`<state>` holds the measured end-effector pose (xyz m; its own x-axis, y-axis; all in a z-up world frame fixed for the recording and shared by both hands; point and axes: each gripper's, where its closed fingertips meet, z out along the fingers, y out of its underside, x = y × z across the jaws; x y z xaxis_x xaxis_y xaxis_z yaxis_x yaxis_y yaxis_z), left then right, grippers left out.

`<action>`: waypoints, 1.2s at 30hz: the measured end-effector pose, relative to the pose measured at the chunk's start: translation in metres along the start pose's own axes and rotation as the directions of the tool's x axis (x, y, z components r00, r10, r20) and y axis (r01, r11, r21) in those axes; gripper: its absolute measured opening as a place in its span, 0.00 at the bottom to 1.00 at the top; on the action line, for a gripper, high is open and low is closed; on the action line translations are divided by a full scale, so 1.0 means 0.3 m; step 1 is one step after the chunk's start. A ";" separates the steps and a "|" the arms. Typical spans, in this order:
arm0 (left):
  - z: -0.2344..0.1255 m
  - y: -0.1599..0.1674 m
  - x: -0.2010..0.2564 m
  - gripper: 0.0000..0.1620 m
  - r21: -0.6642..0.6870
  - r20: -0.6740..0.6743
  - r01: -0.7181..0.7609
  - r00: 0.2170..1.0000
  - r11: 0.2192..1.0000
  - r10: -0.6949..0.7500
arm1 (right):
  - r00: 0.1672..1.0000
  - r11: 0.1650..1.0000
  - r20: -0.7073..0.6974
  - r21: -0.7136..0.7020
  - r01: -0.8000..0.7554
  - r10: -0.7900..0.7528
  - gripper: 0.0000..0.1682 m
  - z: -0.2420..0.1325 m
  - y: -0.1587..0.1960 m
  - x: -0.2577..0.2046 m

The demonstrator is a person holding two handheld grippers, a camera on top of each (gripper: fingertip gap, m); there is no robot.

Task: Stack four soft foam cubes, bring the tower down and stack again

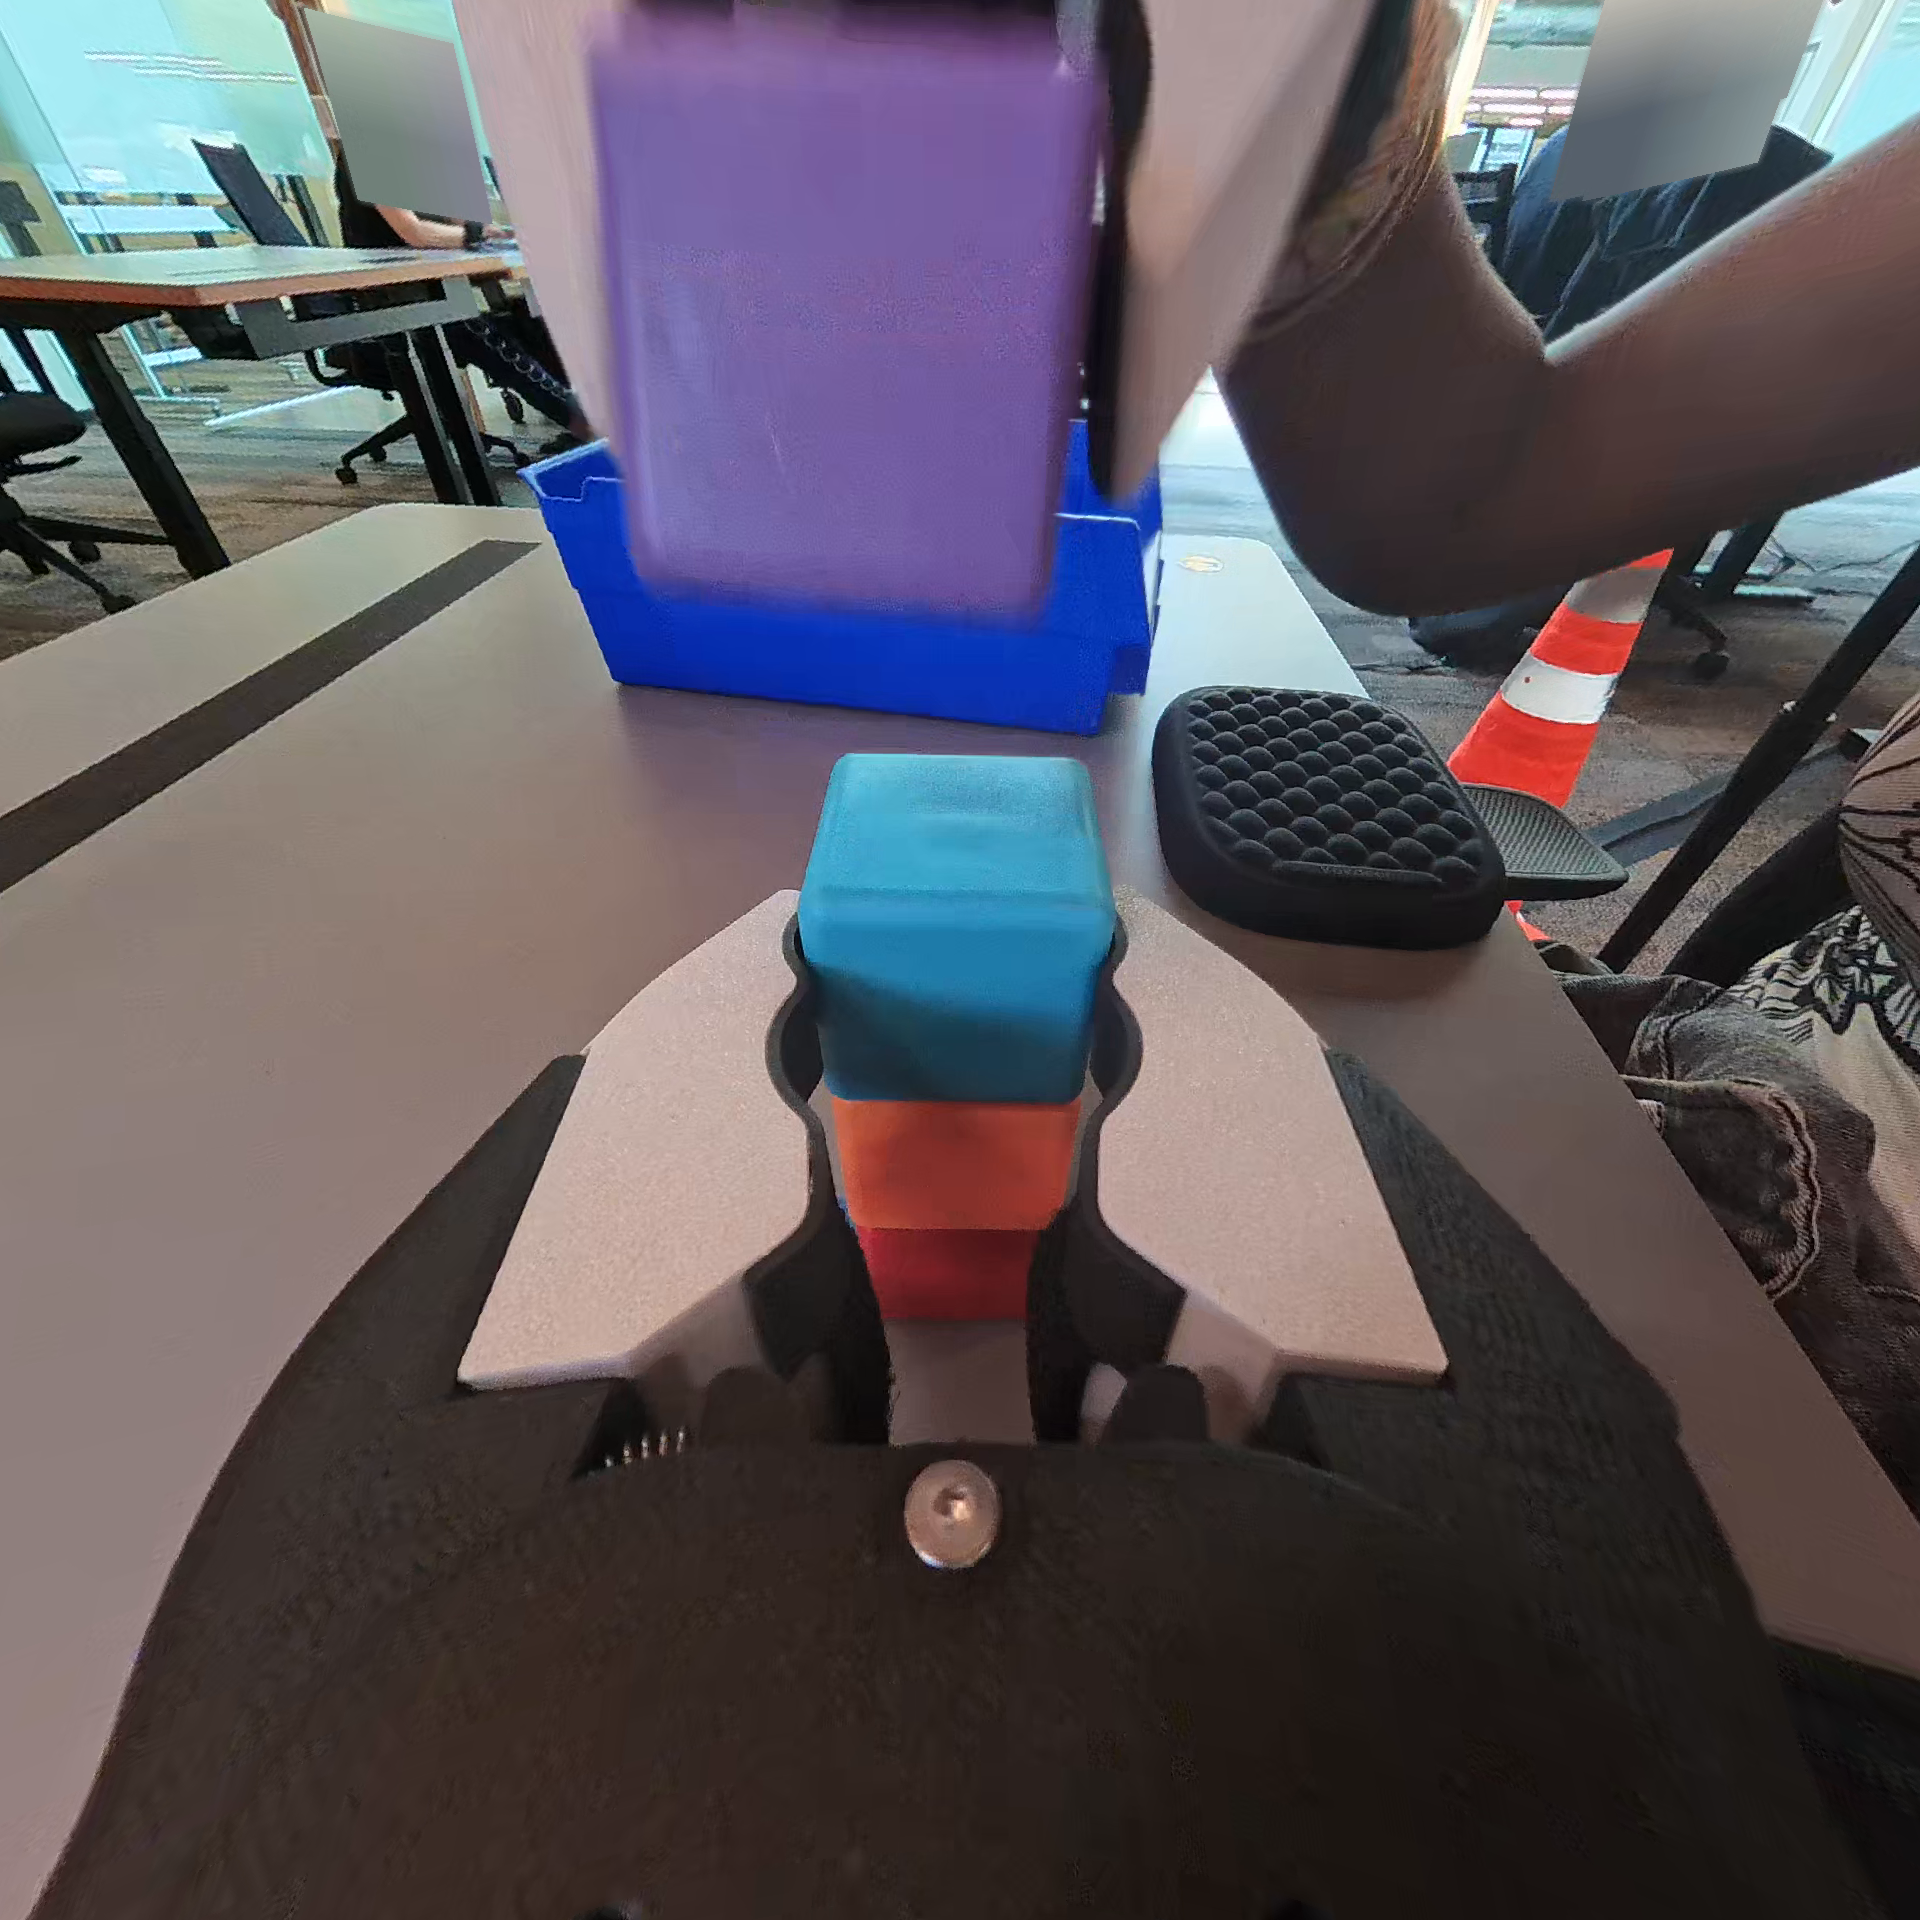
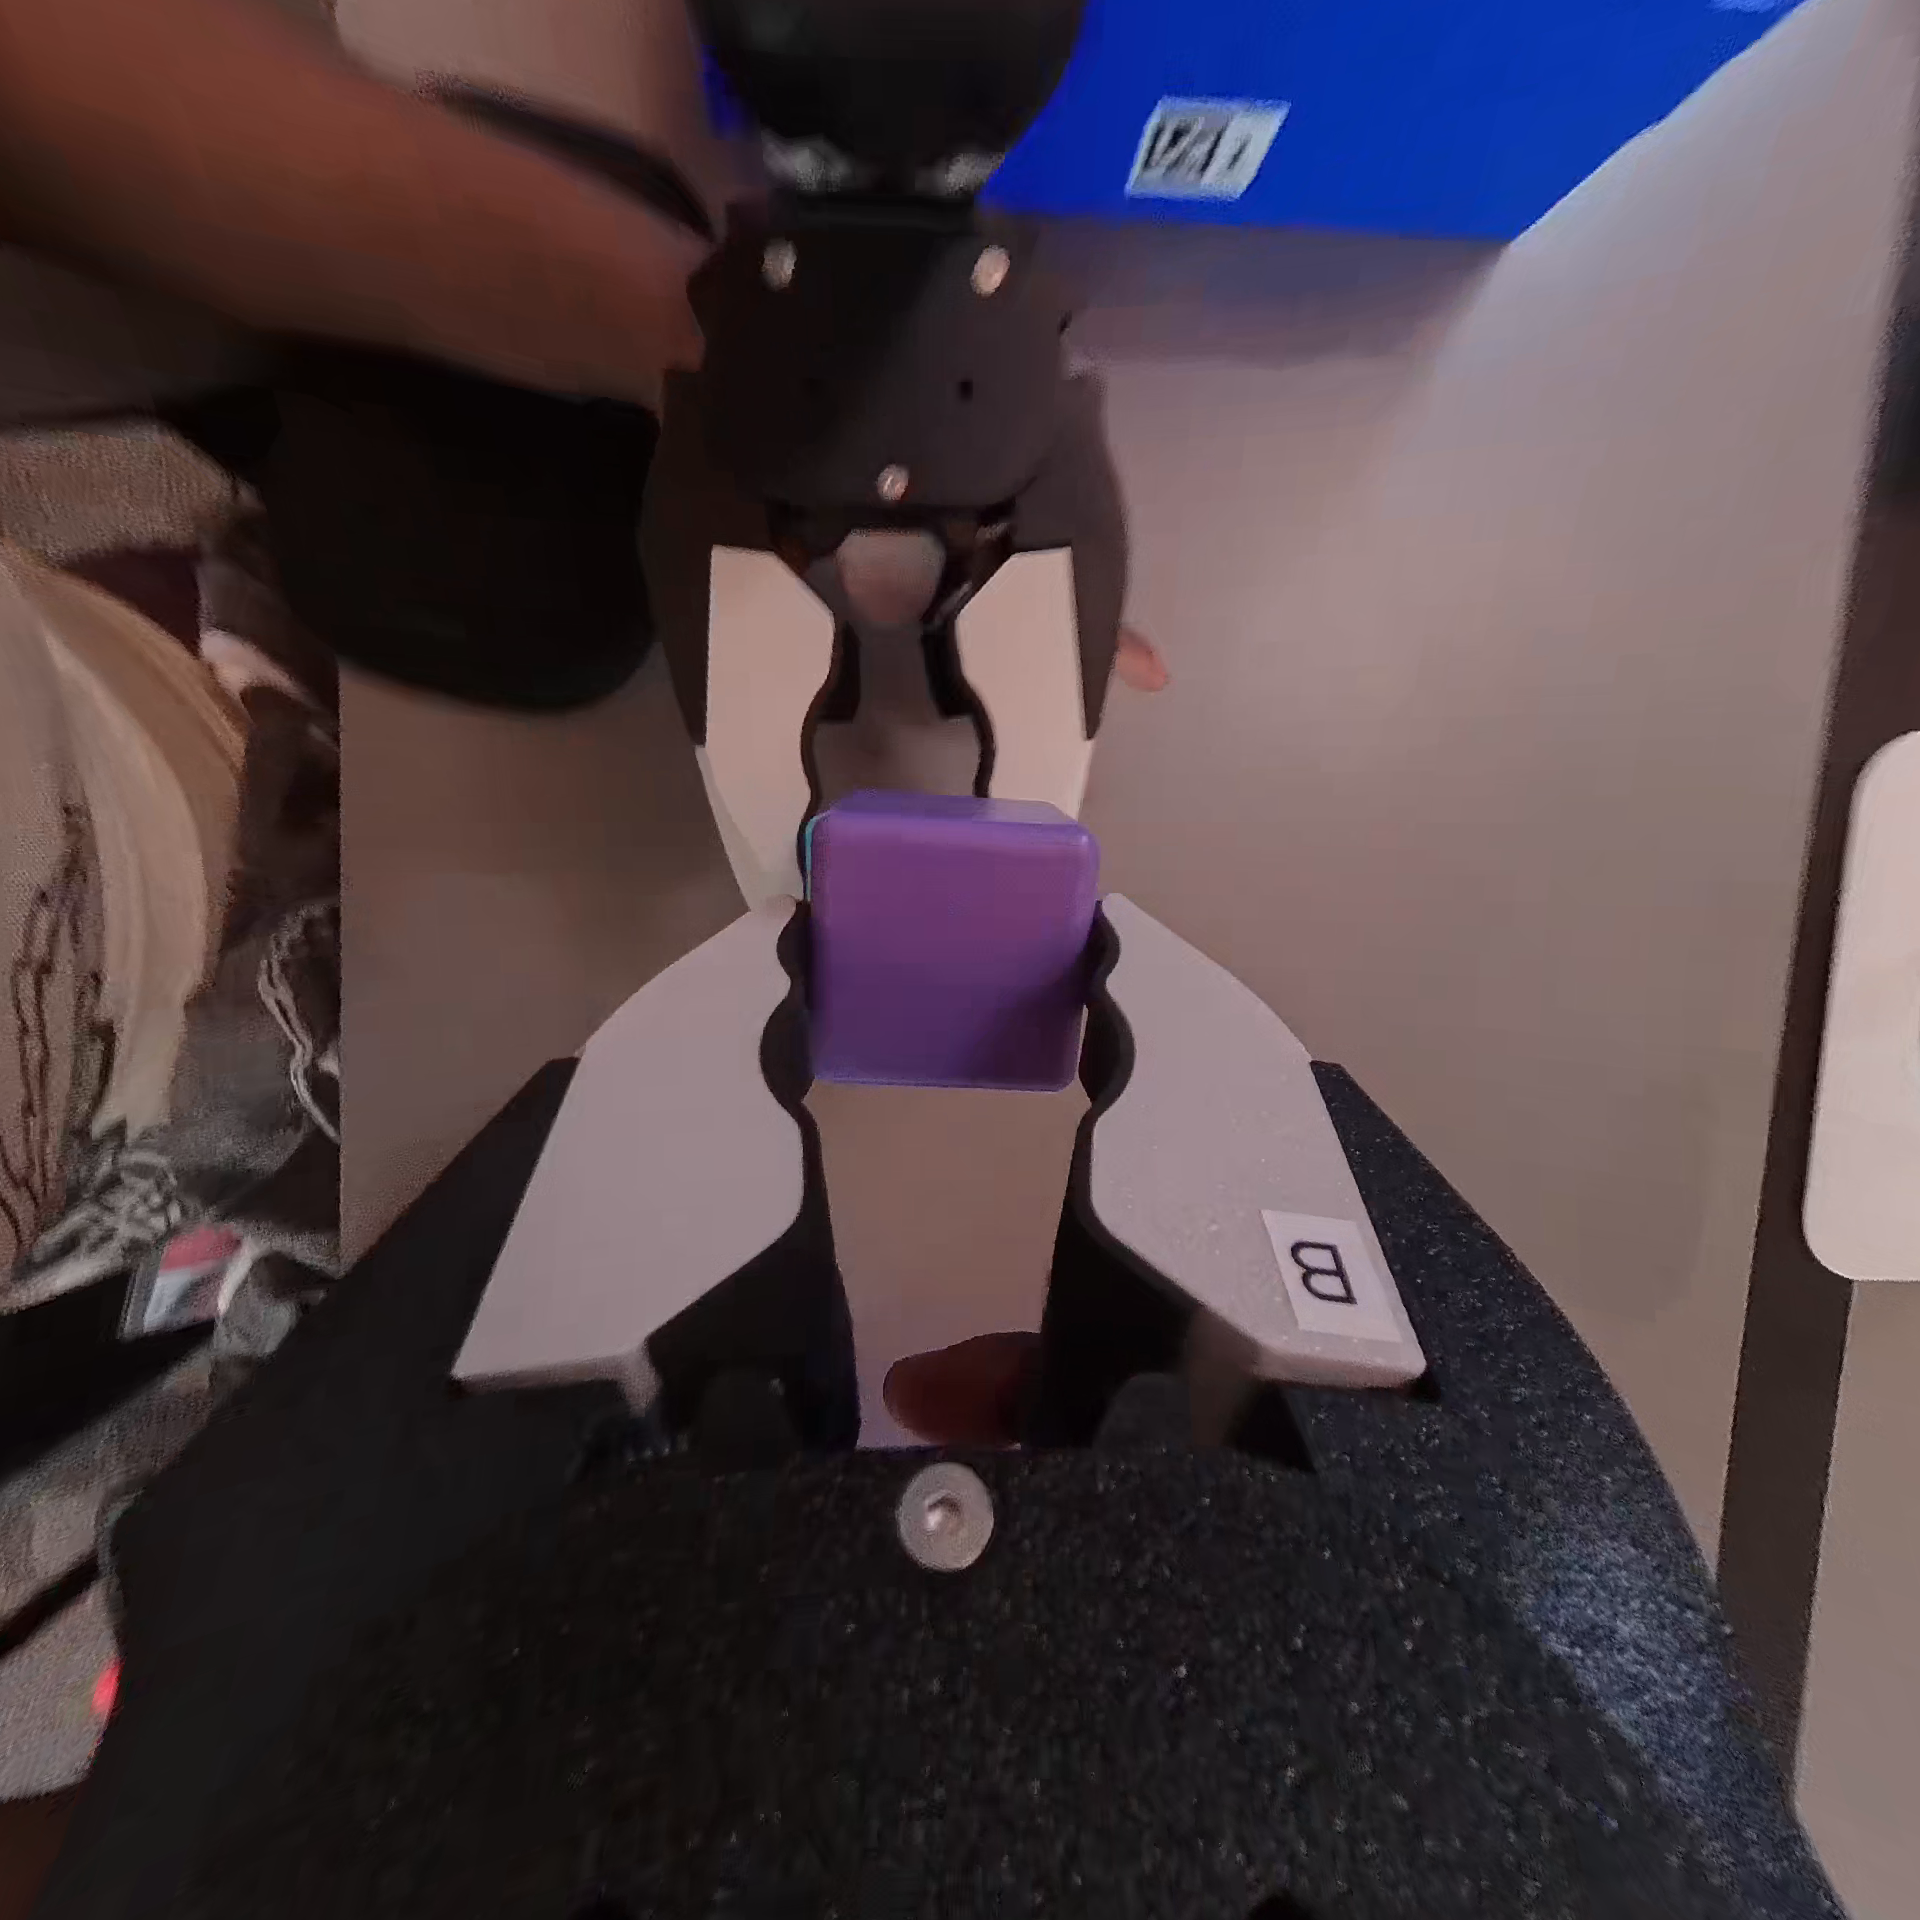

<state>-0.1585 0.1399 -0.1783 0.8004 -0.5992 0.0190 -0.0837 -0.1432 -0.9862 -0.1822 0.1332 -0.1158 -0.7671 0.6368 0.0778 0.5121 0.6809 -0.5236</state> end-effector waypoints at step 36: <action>0.008 -0.001 0.005 0.31 0.013 -0.013 -0.014 1.000 1.000 0.014 | 0.430 0.658 -0.503 0.499 -0.564 0.750 0.40 -0.508 0.701 0.417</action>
<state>-0.1558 0.1409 -0.1783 0.7915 -0.6111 0.0075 -0.0869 -0.1247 -0.9884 -0.1116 0.4112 -0.0867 0.2485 0.9663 0.0674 0.5766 -0.0917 -0.8118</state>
